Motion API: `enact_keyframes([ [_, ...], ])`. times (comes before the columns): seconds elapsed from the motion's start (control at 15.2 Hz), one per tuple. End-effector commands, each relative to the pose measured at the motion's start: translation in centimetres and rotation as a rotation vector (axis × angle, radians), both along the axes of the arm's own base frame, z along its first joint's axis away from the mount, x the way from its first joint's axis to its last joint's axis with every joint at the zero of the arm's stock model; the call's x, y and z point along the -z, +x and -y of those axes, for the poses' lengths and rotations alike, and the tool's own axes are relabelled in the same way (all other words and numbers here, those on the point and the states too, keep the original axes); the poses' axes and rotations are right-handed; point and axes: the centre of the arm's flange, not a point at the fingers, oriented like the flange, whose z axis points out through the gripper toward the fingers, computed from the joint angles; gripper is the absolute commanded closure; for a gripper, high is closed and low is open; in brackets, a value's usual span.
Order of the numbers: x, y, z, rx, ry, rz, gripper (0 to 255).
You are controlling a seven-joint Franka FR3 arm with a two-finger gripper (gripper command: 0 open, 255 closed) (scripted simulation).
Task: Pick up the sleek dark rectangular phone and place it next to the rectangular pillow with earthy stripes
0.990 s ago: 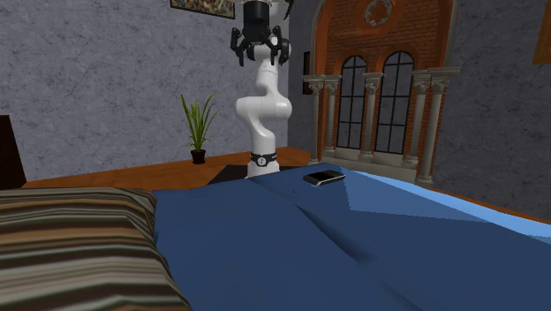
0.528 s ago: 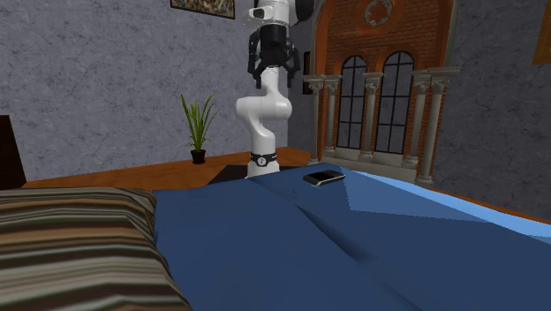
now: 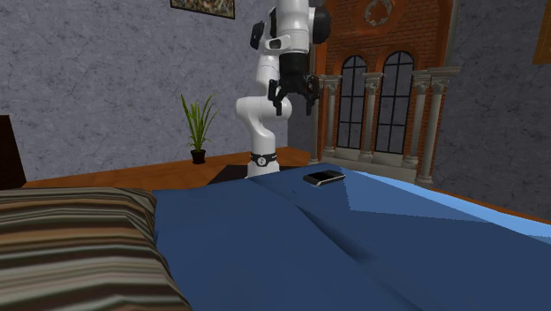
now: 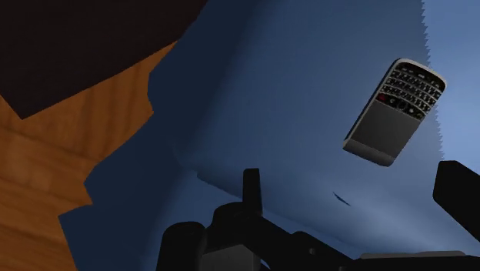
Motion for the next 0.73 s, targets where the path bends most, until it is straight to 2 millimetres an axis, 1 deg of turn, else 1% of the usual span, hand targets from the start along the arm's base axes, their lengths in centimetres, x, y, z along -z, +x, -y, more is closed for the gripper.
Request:
enact_keyframes([
  [0.0,2.2,1.1,-1.5,0.058,0.008,-0.006,0],
  [0.66,12.1,7.4,-7.4,0.328,0.042,-0.043,0],
])
